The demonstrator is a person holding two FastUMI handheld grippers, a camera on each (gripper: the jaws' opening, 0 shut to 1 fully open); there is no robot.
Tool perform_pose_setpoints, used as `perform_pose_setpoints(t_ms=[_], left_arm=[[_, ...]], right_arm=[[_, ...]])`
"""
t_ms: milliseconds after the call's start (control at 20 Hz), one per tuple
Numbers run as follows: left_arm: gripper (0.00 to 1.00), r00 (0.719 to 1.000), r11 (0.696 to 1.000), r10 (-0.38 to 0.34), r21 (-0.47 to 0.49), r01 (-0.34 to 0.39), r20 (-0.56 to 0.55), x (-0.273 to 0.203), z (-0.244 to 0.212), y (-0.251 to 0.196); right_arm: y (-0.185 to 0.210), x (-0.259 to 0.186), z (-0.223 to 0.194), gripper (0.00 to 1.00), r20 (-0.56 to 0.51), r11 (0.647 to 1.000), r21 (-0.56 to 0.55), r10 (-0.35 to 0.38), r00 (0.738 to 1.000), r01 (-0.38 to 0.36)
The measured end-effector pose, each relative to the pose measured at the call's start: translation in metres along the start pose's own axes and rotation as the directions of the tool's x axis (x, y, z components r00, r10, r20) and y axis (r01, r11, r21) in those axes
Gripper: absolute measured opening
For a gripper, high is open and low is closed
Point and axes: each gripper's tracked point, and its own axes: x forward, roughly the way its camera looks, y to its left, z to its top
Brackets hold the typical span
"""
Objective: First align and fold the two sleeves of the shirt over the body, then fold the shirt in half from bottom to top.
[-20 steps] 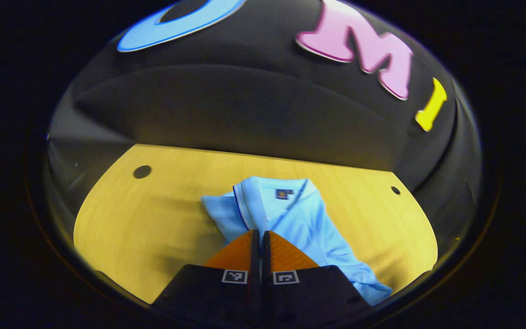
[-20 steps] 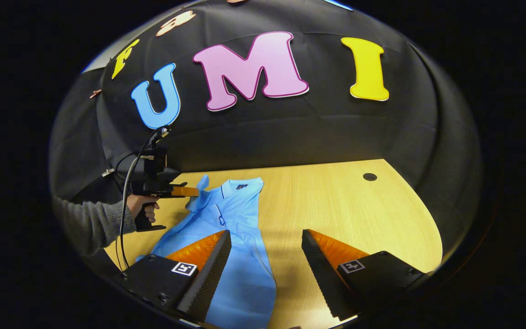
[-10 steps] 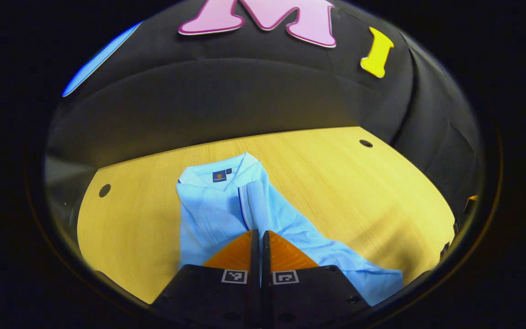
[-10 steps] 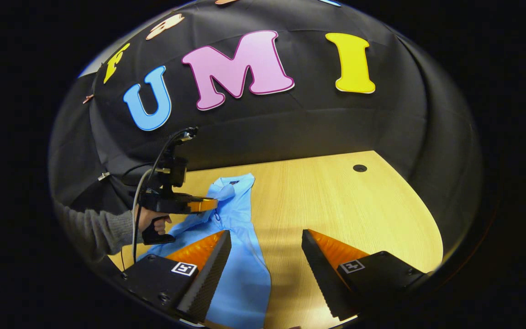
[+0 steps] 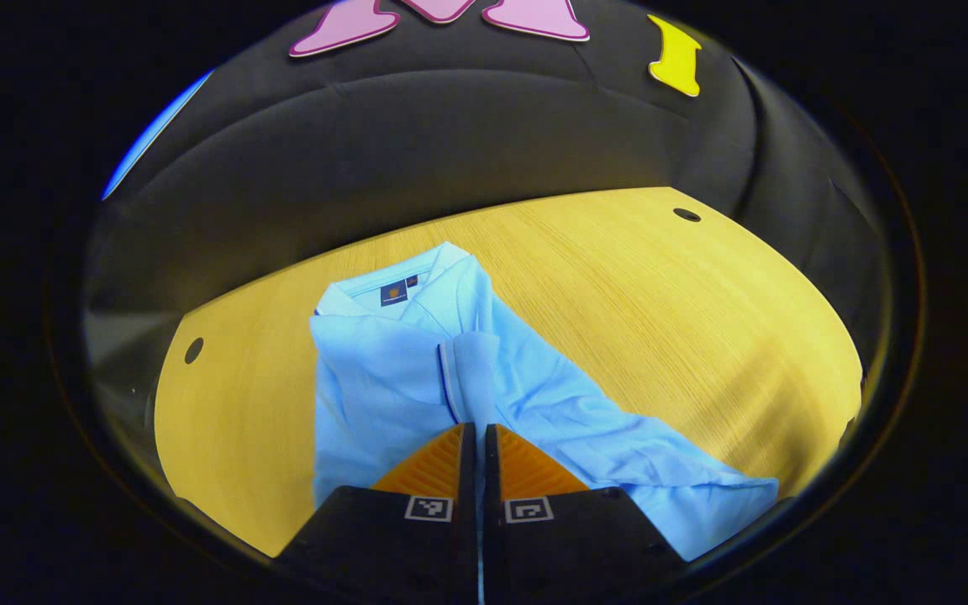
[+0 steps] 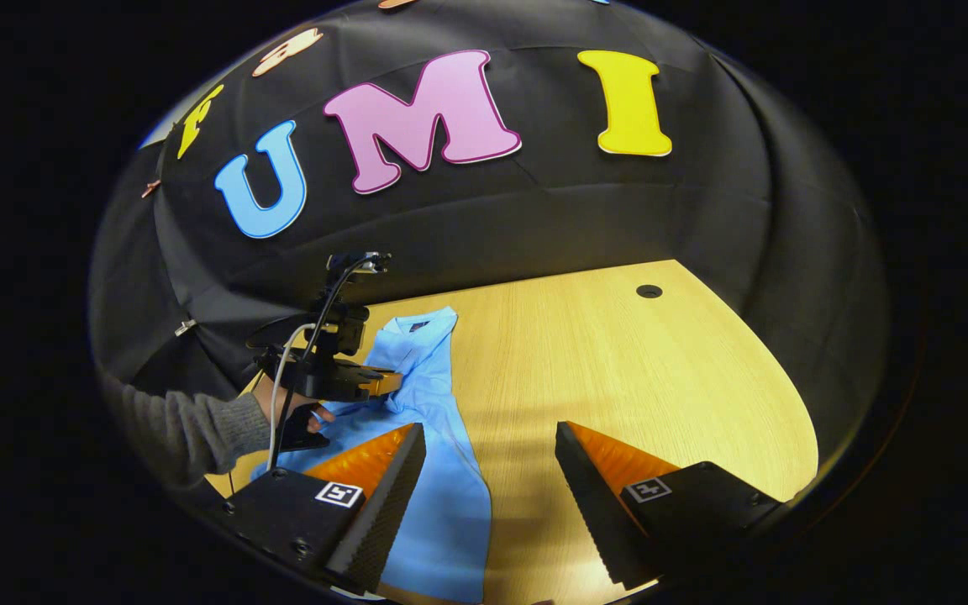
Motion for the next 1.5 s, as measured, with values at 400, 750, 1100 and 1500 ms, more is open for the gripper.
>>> perform_pose_setpoints(t_ms=[400,750,1100,1500], left_arm=[[0.7,1.0,1.0,0.009,-0.005,-0.009,0.002,0.001,-0.002,0.0],[0.92,0.995,0.999,0.047,0.017,-0.048,0.088,-0.018,0.006,0.004],[0.94,0.959,0.999,0.032,-0.004,-0.032,0.282,-0.115,0.033,-0.004],[0.93,0.94,0.991,0.128,-0.085,-0.106,0.316,-0.261,-0.045,0.014]], right_arm=[[-0.003,-0.002,-0.001,0.97,0.001,1.0,0.019,-0.016,1.0,0.016],[-0.003,-0.002,0.0,0.97,0.014,1.0,0.013,-0.015,1.0,0.015],[0.004,-0.015,0.004,0.97,0.039,1.0,-0.014,0.0,0.999,0.001],[0.016,-0.037,-0.031,0.98,-0.045,0.994,-0.111,-0.004,0.999,-0.001]])
